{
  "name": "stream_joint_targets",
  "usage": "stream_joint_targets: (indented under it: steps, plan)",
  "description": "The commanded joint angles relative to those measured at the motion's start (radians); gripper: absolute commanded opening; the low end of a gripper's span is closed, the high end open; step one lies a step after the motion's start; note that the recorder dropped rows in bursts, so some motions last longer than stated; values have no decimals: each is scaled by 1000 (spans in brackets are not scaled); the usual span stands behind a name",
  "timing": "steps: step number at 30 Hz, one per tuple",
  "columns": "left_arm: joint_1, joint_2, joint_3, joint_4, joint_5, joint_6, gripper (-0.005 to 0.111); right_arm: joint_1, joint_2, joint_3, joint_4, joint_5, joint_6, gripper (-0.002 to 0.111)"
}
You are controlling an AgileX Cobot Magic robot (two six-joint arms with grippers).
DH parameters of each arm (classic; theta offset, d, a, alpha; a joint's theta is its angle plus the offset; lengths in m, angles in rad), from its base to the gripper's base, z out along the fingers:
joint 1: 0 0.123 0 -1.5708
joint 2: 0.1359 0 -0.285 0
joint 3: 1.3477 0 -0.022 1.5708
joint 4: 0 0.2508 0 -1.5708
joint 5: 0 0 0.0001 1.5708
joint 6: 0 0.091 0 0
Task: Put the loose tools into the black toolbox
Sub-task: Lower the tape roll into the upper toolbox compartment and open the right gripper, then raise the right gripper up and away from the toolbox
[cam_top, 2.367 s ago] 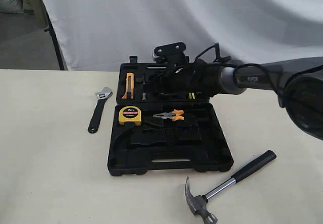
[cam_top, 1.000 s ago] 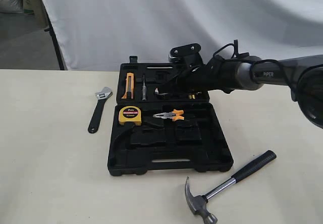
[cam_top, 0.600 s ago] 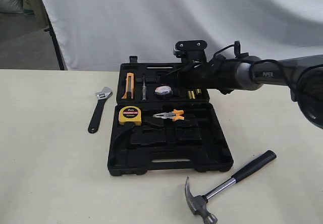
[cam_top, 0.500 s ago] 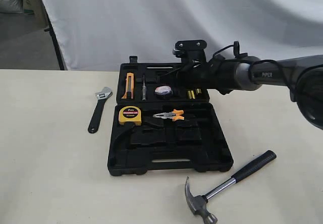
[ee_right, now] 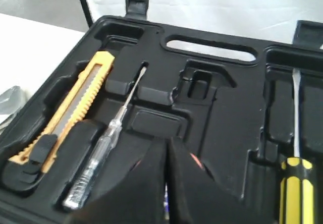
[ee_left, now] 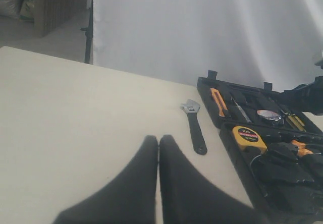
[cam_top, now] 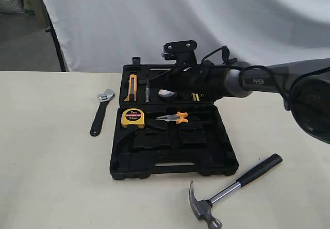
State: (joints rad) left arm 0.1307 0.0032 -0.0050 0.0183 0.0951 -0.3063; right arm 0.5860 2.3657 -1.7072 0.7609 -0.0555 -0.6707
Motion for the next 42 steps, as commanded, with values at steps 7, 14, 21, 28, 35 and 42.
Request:
stream_joint_targets:
  steps: [7,14,21,28,35,42]
  plan:
    - [25,-3,-3,4,-7,-5,1,-2,100,-2,-14,-120,-7,0]
    - [25,-3,-3,4,-7,-5,1,-4,45,-2,-14,-65,-9,0]
    - [25,-3,-3,4,-7,-5,1,-44,-118,-2,-124,239,-36,0]
    - [25,-3,-3,4,-7,-5,1,-124,-263,-2,-118,520,-34,0]
    - [25,-3,-3,4,-7,-5,1,-125,-239,0,-103,793,-32,0]
    - [25,-3,-3,4,-7,-5,1,-115,-207,0,-30,767,-48,0]
